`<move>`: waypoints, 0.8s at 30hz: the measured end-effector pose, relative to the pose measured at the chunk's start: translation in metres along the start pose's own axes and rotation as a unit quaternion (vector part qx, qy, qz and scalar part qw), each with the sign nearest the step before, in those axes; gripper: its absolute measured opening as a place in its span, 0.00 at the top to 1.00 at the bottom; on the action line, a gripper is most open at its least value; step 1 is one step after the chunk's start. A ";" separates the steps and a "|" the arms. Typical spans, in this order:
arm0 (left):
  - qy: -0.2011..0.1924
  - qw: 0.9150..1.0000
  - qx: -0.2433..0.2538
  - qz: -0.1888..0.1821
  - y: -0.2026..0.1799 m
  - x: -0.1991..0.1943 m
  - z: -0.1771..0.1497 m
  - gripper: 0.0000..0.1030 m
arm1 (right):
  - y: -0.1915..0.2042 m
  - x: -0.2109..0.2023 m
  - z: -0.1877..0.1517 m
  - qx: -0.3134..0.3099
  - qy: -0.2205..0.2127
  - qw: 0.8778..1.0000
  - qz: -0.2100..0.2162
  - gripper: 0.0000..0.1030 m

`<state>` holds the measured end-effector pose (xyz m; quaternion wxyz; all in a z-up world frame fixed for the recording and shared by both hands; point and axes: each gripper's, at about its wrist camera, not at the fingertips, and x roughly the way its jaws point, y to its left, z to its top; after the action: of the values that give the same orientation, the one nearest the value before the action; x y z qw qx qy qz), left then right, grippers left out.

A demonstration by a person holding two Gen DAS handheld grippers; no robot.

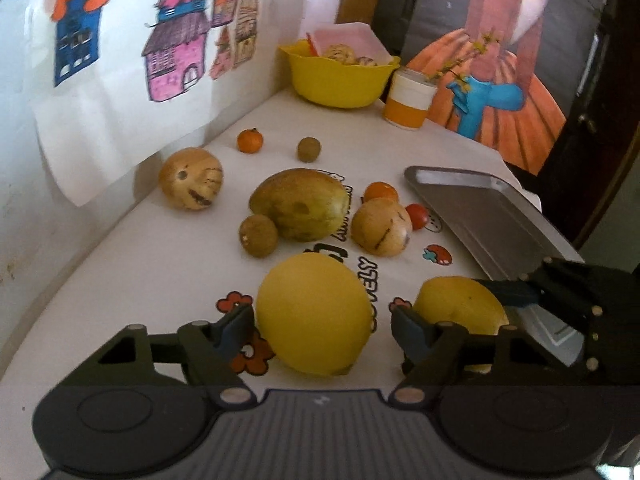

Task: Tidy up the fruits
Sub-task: 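Grasp the yellow lemon with the left tool while the right tool grasps the large speckled brown fruit, then carry both fruits onto the metal tray and open both tools to release them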

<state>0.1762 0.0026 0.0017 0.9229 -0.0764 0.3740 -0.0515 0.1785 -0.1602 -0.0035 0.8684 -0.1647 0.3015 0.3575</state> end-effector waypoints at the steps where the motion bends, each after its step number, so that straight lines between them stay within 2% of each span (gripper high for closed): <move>1: 0.000 1.000 0.003 0.000 -0.001 0.000 0.000 0.27 | 0.000 0.000 0.000 0.001 -0.001 1.000 0.002 0.32; 4: 0.002 1.000 0.005 0.013 -0.003 -0.001 0.001 0.38 | -0.001 0.001 0.001 0.007 -0.005 1.000 0.011 0.43; 5: 0.002 1.000 0.003 0.015 -0.002 -0.001 0.002 0.41 | 0.000 0.001 0.001 0.007 -0.006 1.000 0.008 0.43; 12: 0.006 1.000 -0.010 0.008 -0.003 -0.009 0.000 0.42 | 0.002 -0.007 -0.006 0.025 -0.022 0.999 -0.001 0.44; 16: -0.014 1.000 0.008 0.006 -0.018 -0.024 0.009 0.42 | -0.005 -0.031 -0.011 0.052 -0.046 0.998 -0.001 0.44; 21: -0.020 0.999 -0.013 -0.028 -0.035 -0.031 0.042 0.42 | -0.035 -0.066 -0.006 0.084 -0.069 0.994 -0.015 0.44; 24: -0.034 0.999 -0.005 -0.039 -0.053 -0.024 0.066 0.42 | -0.064 -0.082 0.007 0.088 -0.078 0.992 -0.052 0.44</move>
<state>0.2026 -0.0391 0.0744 0.9318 -0.0973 0.3396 -0.0830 0.1815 -0.2439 0.0589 0.9176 -0.0745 0.2546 0.2959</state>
